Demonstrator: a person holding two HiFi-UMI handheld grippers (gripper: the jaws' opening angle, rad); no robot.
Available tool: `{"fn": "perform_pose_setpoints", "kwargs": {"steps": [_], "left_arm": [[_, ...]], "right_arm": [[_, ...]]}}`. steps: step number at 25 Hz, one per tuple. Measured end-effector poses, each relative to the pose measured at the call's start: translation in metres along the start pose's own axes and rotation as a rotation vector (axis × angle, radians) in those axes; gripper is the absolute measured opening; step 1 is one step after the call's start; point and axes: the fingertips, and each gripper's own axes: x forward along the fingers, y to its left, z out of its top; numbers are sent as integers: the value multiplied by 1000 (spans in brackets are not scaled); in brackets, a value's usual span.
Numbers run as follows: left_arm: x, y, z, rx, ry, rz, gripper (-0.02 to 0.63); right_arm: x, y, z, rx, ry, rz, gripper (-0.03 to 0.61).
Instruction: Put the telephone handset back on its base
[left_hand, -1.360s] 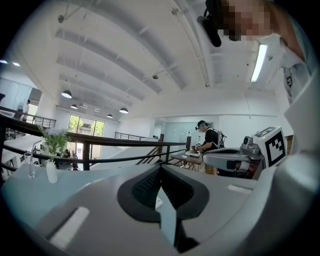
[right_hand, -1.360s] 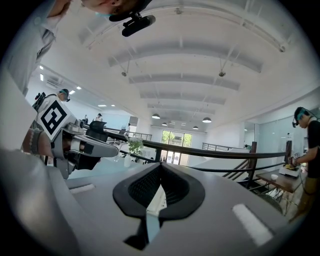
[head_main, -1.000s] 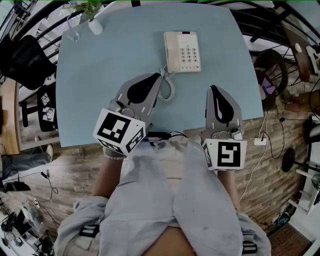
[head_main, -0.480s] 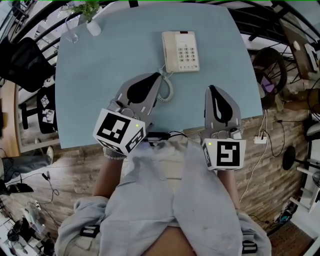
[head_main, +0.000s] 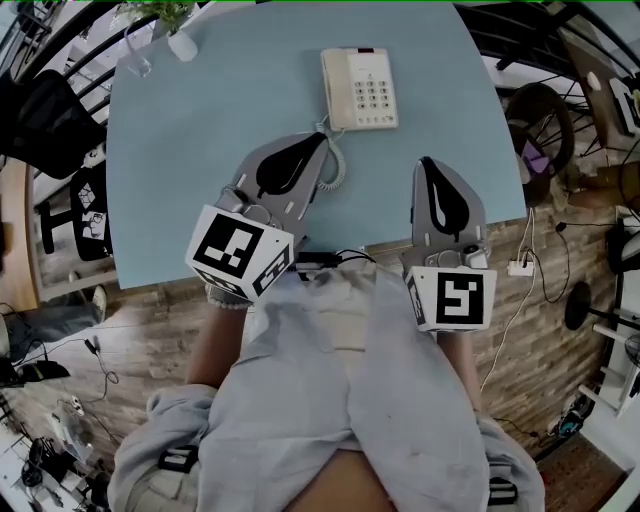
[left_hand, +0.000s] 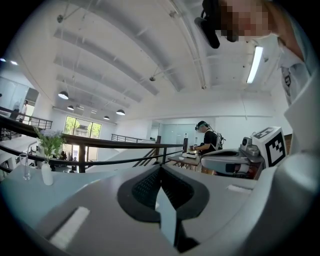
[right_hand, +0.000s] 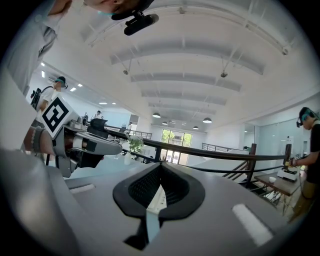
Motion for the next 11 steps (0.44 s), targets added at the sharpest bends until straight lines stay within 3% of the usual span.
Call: {"fn": "perform_pose_setpoints", "kwargs": {"steps": [11], "left_arm": [[-4,4,-1,-7,-5,14,3]], "right_arm": [[-1,6,-2,-3,3,7,6]]}}
